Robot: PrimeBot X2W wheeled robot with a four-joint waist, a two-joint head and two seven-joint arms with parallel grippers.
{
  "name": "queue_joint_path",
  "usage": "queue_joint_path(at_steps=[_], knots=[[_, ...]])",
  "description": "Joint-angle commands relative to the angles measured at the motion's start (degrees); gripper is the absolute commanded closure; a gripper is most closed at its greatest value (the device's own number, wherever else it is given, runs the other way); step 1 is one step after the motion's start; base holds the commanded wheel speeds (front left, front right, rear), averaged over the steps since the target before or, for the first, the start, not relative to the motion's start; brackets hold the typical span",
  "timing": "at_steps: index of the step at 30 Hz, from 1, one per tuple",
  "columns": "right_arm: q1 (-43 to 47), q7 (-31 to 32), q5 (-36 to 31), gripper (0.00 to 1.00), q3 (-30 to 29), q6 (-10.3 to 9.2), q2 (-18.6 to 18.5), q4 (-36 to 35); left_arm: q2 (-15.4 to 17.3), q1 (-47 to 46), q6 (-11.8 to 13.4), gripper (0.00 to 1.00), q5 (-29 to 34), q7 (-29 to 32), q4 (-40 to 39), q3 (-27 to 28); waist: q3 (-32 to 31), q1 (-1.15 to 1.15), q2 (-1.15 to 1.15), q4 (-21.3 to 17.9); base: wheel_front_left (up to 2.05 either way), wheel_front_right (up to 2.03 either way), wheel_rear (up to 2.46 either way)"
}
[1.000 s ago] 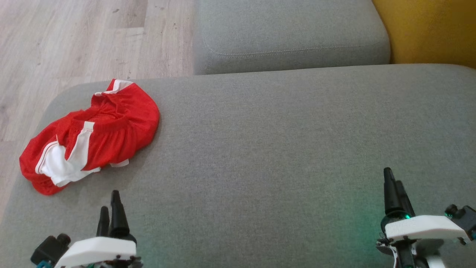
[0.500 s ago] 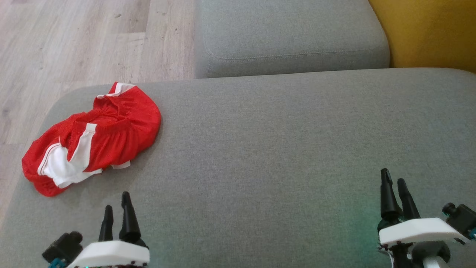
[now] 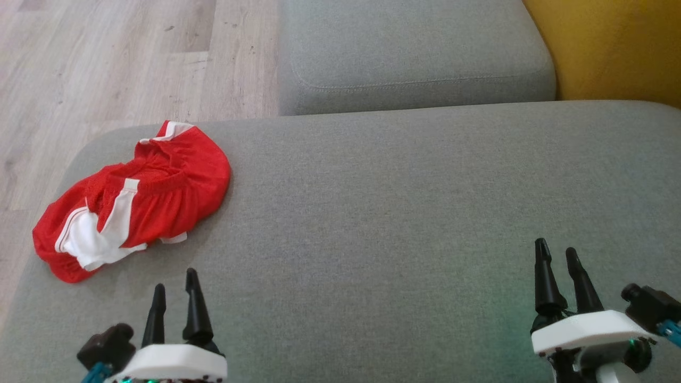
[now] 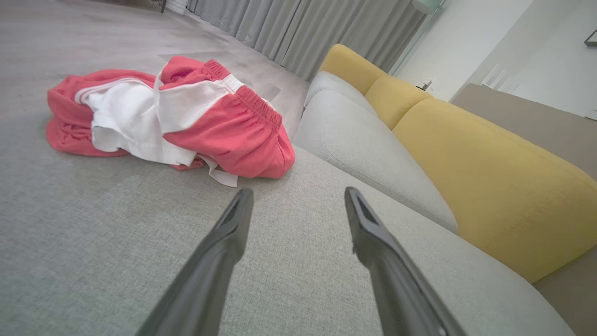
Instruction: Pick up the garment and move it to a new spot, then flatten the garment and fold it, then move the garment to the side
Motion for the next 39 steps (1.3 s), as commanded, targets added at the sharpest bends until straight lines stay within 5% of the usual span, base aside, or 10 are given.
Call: queue_joint_path(at_steps=[1,39], knots=[[-1.28,-1.05,-2.17,0.0,1.31,-0.03,-0.42,-2.41,0.3,-1.12,0.45,0.0,2.1,-0.96,-2.19,0.5,-0.06,0.0,0.0,0.04,0.0,0.0,0.0],[1.19,-7.3,-29.49,0.0,1.74,-0.04,-0.58,-0.33,0.38,1.42,4.07,0.0,28.43,-7.26,-2.07,-3.04,-4.49,0.0,0.0,0.25,0.0,0.0,0.0]])
